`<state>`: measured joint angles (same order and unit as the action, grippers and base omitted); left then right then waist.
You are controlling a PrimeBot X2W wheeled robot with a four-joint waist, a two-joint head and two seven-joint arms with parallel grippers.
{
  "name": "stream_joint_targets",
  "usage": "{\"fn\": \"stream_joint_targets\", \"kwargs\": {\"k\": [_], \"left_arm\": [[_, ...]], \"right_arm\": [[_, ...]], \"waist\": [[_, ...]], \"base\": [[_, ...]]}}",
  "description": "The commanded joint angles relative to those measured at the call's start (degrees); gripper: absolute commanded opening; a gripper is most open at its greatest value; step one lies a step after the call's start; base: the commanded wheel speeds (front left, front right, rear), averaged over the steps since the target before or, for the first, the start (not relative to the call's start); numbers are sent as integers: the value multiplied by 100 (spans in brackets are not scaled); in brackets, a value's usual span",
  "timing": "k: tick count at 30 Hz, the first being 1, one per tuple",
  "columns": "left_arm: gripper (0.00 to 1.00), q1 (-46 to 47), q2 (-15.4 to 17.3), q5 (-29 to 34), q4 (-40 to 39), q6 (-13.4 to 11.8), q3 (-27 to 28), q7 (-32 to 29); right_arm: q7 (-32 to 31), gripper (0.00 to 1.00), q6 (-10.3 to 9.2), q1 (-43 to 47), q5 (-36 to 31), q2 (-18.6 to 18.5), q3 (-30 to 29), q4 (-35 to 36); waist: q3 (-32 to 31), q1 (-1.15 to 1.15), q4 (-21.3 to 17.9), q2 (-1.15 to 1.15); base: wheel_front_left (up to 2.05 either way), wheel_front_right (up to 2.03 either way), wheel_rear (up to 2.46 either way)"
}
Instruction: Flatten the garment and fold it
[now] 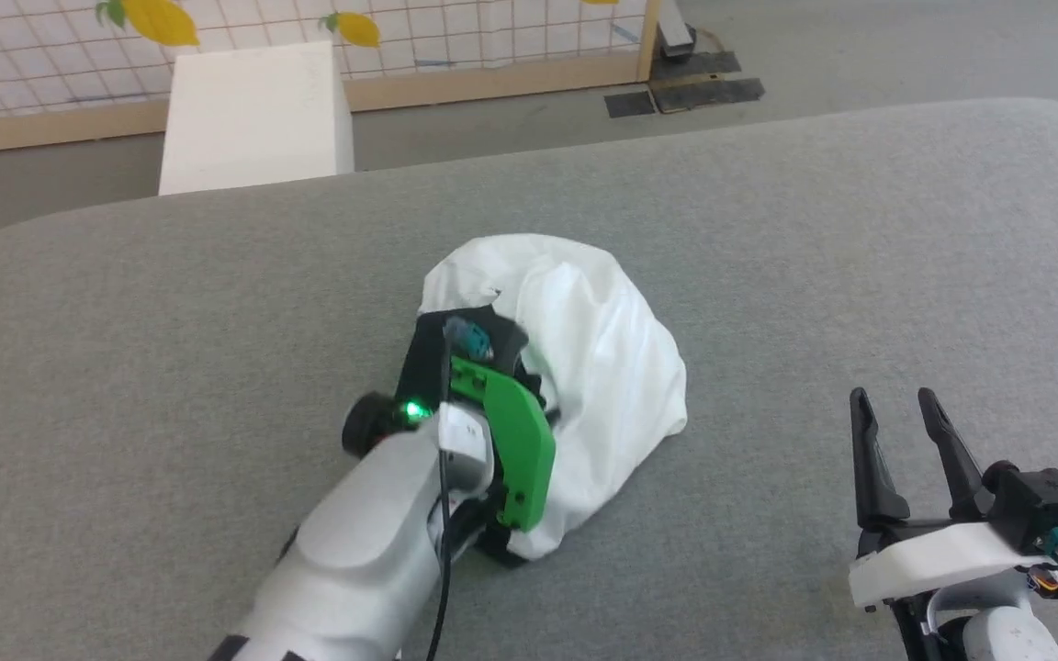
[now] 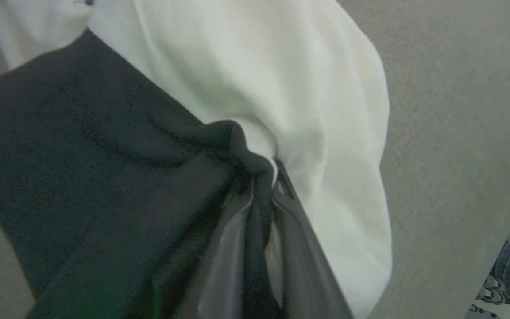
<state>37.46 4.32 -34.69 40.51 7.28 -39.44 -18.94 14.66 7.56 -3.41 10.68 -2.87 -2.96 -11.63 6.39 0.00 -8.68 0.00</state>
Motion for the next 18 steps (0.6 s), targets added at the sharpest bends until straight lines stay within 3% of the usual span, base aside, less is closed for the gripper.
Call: {"fn": "stream_joint_targets", "kwargs": {"k": [1,2,7,11,13,18], "left_arm": [[69,-42,-32,-113,52,20,-27,-62],[100,-43,-47,-153,56,20,-67,-84],[100,138,-87,-553,-214,20,136,80],[100,272,77,-864,-636,1,585,416],[100,318,278,-778,-848,-116,760,725],[100,-32,995,-317,-1469,-687,1238,1897]], "right_arm": [[33,100,-8,62,37,0,-7,34],[33,100,-8,71,44,0,-19,39],[33,100,-8,155,86,0,-83,16],[33,100,-8,215,90,0,-98,-12],[33,100,-8,244,85,0,-112,-4],[33,100,-8,329,50,0,-134,-48]], "waist": [[69,0,-58,0],[71,0,-43,0],[-48,0,120,0],[-254,0,301,0],[-349,0,378,0],[-637,0,578,0]], "base": [[0,0,0],[0,0,0],[0,0,0],[0,0,0],[0,0,0],[0,0,0]]}}
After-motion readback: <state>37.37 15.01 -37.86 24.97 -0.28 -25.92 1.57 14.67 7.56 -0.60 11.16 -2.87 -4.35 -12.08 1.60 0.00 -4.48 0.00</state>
